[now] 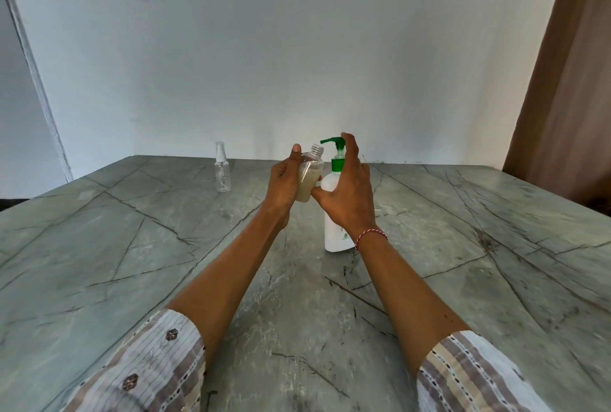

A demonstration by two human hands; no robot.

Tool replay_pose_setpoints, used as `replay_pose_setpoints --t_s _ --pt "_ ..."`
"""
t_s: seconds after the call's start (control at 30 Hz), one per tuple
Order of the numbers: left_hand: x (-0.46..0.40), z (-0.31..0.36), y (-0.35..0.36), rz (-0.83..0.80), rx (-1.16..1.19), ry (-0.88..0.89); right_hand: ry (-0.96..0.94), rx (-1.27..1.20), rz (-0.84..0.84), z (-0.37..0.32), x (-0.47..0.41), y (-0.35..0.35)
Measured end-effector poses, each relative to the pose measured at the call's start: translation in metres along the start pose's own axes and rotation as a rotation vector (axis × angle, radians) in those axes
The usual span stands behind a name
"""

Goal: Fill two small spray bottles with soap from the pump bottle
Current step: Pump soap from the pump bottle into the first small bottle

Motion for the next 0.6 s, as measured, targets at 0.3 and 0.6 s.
replay_pose_setpoints --t_s 0.3,0.6 --pt "-0.0017 -0.0010 -0.0003 -0.006 0.000 0.003 0.002 0.005 0.018 -0.0028 0.0029 -0.0015" --pt "0.0001 -0.0014 0.0002 -0.001 -0.001 -0.002 0.012 -0.011 -0.005 -0.0015 0.0024 -0.0009"
Point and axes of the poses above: each hand's wrist, its own x-axis away from the middle knuckle, its own y-axis out of the palm, z = x × y, the point moved 7 cm from there along -x, towards the middle knuckle, and after that the axes turned 3 degrees about -x, right-handed, at the moved point
